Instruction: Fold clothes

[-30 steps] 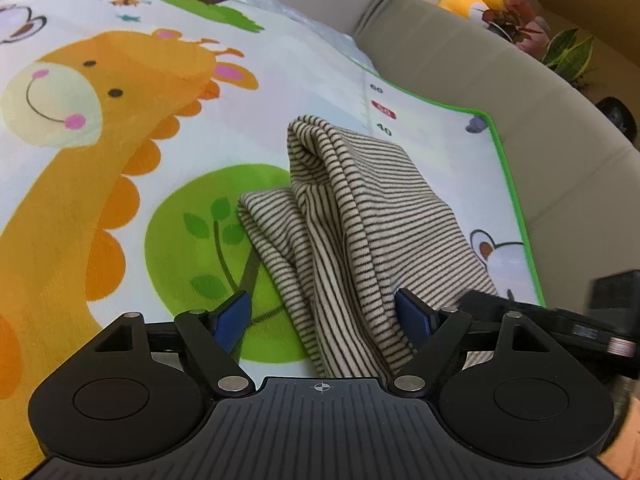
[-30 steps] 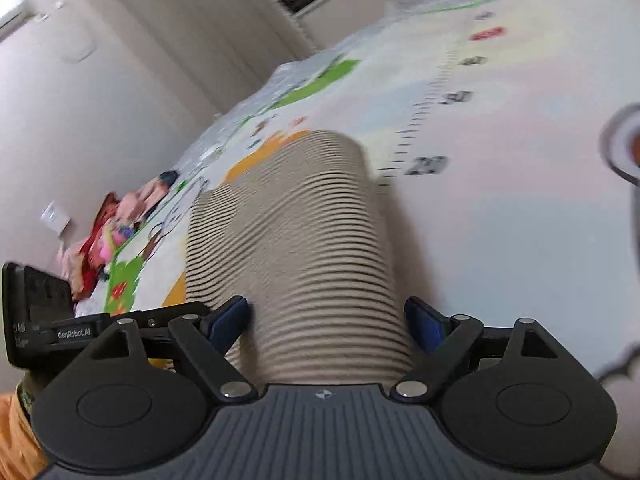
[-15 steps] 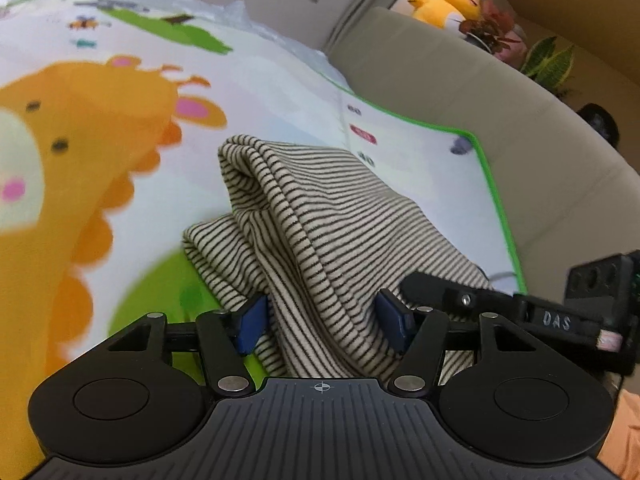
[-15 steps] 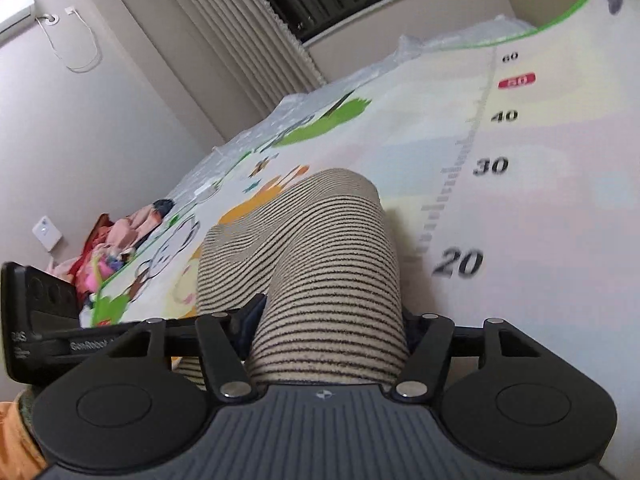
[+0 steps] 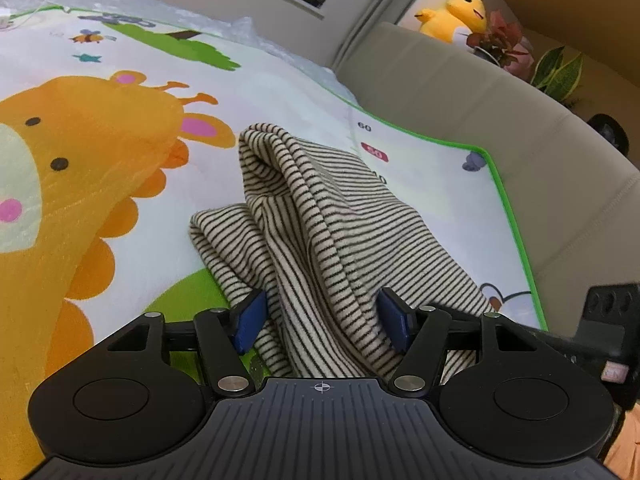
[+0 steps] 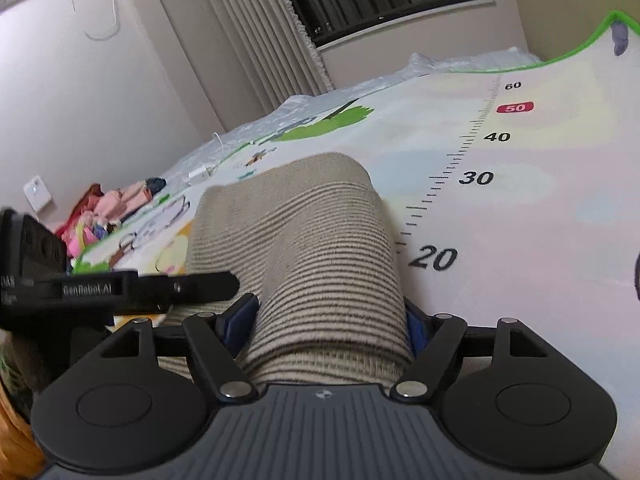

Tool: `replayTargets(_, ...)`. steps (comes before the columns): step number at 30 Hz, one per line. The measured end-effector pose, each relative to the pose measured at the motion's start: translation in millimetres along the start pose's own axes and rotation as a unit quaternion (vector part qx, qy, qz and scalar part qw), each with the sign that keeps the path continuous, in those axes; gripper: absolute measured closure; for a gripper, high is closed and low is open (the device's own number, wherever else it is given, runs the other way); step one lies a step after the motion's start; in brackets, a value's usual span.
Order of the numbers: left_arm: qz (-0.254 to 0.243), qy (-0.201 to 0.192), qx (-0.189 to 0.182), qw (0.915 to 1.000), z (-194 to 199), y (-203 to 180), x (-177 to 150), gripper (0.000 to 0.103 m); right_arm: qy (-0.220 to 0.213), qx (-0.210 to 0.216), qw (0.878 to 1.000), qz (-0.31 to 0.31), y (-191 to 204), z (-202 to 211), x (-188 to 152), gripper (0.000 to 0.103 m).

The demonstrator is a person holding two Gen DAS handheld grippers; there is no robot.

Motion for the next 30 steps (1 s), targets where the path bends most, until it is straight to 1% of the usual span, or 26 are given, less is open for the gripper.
replayTargets(4, -0.010, -0.003, 0.006, 0.9999, 1.5, -2.2, -1.1, 0.036, -0.003, -0.007, 1.000, -0.001, 1.3, 1.8, -3.8, 0.029)
replayTargets(9, -0.010, -0.003, 0.014, 0.9998, 3.8, -2.7, -2.0, 0.035, -0.004, -0.014, 1.000, -0.007, 4.6, 7.0, -8.4, 0.027)
replayTargets(11, -0.009, -0.003, 0.017, 0.9998, 4.3, -2.3, -2.5, 0.033, -0.004, -0.016, 1.000, -0.011, 6.3, 9.5, -10.6, 0.027)
replayTargets(14, -0.008, -0.003, 0.021, 0.9997, 5.6, -1.4, -2.9, 0.029, -0.003, -0.014, 1.000, -0.015, 7.1, 15.6, -14.9, 0.022)
replayTargets(17, 0.001, -0.002, 0.026, 0.9997, 10.1, -0.6, -2.6, 0.028, -0.009, -0.016, 1.000, -0.019, 5.6, 26.1, -20.5, 0.022)
replayTargets(18, 0.005, -0.002, 0.027, 0.9996, 13.2, -1.3, -2.7, 0.028, -0.014, -0.022, 1.000, -0.013, 7.3, 30.5, -21.8, 0.025)
replayTargets(20, 0.009, -0.006, 0.026, 0.9996, 22.3, -5.0, -4.1, 0.028, -0.023, -0.037, 0.999, 0.022, 17.4, 37.7, -23.3, 0.031)
replayTargets(22, 0.010, -0.011, 0.022, 0.9997, 31.0, -8.9, -7.3, 0.028, -0.023, -0.054, 0.996, 0.066, 32.9, 38.7, -25.4, 0.031)
replayTargets(24, 0.000, -0.012, 0.031, 0.9995, 33.9, -10.2, -11.8, 0.028, -0.021, -0.062, 0.994, 0.092, 42.6, 37.7, -27.1, 0.031)
replayTargets(26, -0.006, -0.012, 0.046, 0.9988, 33.8, -7.1, -12.5, 0.023, -0.020, -0.065, 0.993, 0.095, 44.7, 37.9, -27.4, 0.031)
replayTargets(30, -0.010, -0.012, 0.062, 0.9980, 34.7, -5.4, -12.2, 0.023, -0.016, -0.061, 0.994, 0.084, 44.2, 42.2, -30.0, 0.030)
Point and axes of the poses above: each gripper's, at about its wrist camera, not at the fingertips, and z roughly against the way its jaws point, y to its left, x to its top, the point moved 7 cm from there along -z, roughly the way its jaws point, and after that the axes turned 6 degrees about -y, right-handed, at the moved point
